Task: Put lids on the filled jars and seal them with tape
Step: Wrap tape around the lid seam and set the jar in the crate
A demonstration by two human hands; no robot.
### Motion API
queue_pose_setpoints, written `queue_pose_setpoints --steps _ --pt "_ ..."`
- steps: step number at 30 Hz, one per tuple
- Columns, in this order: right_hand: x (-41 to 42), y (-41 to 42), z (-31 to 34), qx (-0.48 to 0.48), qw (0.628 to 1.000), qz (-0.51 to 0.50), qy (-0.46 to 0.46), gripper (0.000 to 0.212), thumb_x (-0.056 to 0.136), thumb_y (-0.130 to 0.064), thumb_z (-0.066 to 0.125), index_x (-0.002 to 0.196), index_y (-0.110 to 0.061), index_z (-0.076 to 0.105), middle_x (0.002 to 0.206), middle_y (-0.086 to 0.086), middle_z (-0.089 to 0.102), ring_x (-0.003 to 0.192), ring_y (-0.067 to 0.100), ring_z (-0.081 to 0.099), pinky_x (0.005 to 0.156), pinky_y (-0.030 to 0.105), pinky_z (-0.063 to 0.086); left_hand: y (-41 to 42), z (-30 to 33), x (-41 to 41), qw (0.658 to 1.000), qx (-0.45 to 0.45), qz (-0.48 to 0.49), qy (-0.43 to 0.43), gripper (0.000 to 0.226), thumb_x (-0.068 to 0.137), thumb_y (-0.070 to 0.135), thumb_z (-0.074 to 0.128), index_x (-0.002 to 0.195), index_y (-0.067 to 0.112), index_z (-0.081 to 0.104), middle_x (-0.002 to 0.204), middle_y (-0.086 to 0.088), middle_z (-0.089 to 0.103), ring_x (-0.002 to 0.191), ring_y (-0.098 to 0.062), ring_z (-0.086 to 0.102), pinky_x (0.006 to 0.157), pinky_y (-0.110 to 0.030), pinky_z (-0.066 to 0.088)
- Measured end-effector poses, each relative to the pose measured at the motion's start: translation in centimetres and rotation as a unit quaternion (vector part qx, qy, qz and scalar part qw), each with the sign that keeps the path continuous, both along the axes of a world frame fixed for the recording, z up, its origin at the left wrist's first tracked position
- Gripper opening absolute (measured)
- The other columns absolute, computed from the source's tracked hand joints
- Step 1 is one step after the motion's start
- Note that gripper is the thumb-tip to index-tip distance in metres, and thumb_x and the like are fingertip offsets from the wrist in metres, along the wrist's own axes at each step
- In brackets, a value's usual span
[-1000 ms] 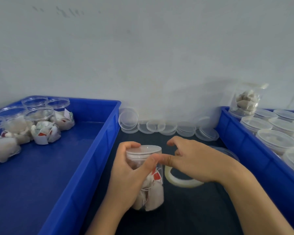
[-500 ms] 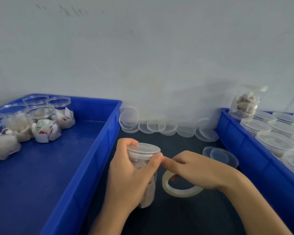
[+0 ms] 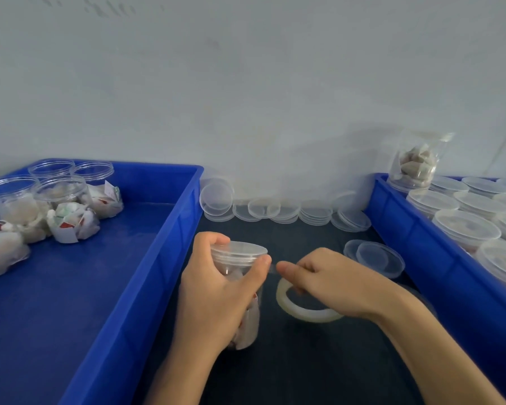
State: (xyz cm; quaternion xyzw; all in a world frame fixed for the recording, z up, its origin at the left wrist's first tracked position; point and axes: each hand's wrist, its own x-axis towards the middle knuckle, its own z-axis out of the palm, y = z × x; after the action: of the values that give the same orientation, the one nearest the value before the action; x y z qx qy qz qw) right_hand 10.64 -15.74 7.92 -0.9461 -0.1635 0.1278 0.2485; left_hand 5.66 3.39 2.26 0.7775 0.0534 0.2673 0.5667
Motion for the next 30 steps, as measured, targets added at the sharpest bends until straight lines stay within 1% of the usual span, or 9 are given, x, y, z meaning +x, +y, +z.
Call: queue_pose_setpoints --steps 2,4,7,10,13,16,23,27,30 --pt "-0.3 0.1 0.0 0.006 1.0 -0.006 -0.026 0.065 0.102 -0.067 0.044 0.075 -0.01 0.058 0.06 -0.004 0.056 0.058 0.014 0.053 0.07 0.043 0.051 0.0 0.2 0.0 1.0 -0.002 -0.003 0.008 0.049 0.072 0.066 0.084 0.103 0.054 0.049 0.105 0.035 0.063 0.083 0.008 0.07 0.058 -0.009 0.051" --pt "-0.7 0.1 0.0 0.021 0.999 -0.016 -0.047 0.059 0.101 -0.067 0.044 0.082 -0.015 0.062 0.068 -0.004 0.067 0.067 0.017 0.063 0.076 0.046 0.056 0.0 0.3 0.0 1.0 0.001 -0.008 0.024 0.051 0.069 0.073 0.08 0.105 0.052 0.05 0.106 0.036 0.062 0.086 0.008 0.069 0.058 -0.014 0.053" --pt "-0.8 0.2 0.0 0.051 0.995 -0.031 -0.075 0.059 0.098 -0.067 0.049 0.081 -0.012 0.059 0.061 -0.008 0.057 0.06 0.013 0.053 0.066 0.043 0.05 0.2 0.5 0.0 0.999 -0.024 -0.018 0.036 0.056 0.068 0.071 0.081 0.108 0.043 0.054 0.104 0.035 0.063 0.087 0.008 0.069 0.06 -0.015 0.053" --pt "-0.9 0.1 -0.2 0.061 0.991 -0.04 -0.109 0.064 0.094 -0.071 0.052 0.077 -0.008 0.052 0.054 -0.01 0.046 0.054 0.01 0.044 0.059 0.035 0.041 0.2 0.9 -0.1 0.997 -0.047 -0.029 0.057 0.07 0.053 0.082 0.078 0.108 0.044 0.055 0.099 0.024 0.068 0.087 0.007 0.07 0.063 -0.018 0.054" --pt "-1.0 -0.3 -0.2 0.066 0.989 -0.03 -0.127 0.07 0.088 -0.08 0.046 0.076 -0.011 0.054 0.053 -0.01 0.046 0.051 0.006 0.042 0.058 0.031 0.039 0.3 1.1 -0.2 0.993 -0.063 -0.05 0.087 0.081 0.044 0.081 0.088 0.109 0.044 0.056 0.097 0.016 0.07 0.087 0.007 0.07 0.06 -0.017 0.056" --pt "-0.9 -0.8 -0.1 0.088 0.988 0.001 -0.127 0.068 0.091 -0.079 0.046 0.071 -0.013 0.052 0.053 -0.009 0.043 0.051 0.007 0.038 0.059 0.034 0.038 0.5 1.2 -0.2 0.991 -0.069 -0.063 0.093 0.068 0.056 0.067 0.089 0.11 0.04 0.058 0.099 0.011 0.072 0.085 0.002 0.072 0.06 -0.013 0.055" --pt "-1.0 -1.1 0.0 0.106 0.985 0.029 -0.135 0.056 0.096 -0.065 0.053 0.071 -0.015 0.054 0.054 -0.008 0.041 0.053 0.009 0.036 0.06 0.039 0.037 0.7 1.3 -0.7 0.982 -0.123 -0.113 0.093 0.059 0.057 0.072 0.084 0.097 0.034 0.064 0.09 0.001 0.076 0.08 -0.02 0.078 0.071 -0.036 0.064" --pt "-1.2 -1.1 0.0 0.093 0.982 0.024 -0.16 0.055 0.096 -0.064 0.055 0.069 -0.016 0.054 0.053 -0.005 0.041 0.052 0.009 0.037 0.059 0.034 0.038 0.8 1.3 -0.8 0.981 -0.119 -0.122 0.094 0.055 0.057 0.074 0.084 0.091 0.036 0.063 0.087 0.0 0.076 0.078 -0.02 0.077 0.072 -0.041 0.066" --pt "-1.2 -1.2 0.2 0.088 0.981 0.046 -0.168 0.058 0.098 -0.063 0.051 0.066 -0.015 0.05 0.056 0.002 0.043 0.054 0.012 0.036 0.06 0.037 0.036 0.8 1.4 -0.8 0.983 -0.113 -0.111 0.092 0.059 0.054 0.077 0.083 0.091 0.037 0.063 0.088 0.003 0.076 0.078 -0.017 0.077 0.072 -0.036 0.063"
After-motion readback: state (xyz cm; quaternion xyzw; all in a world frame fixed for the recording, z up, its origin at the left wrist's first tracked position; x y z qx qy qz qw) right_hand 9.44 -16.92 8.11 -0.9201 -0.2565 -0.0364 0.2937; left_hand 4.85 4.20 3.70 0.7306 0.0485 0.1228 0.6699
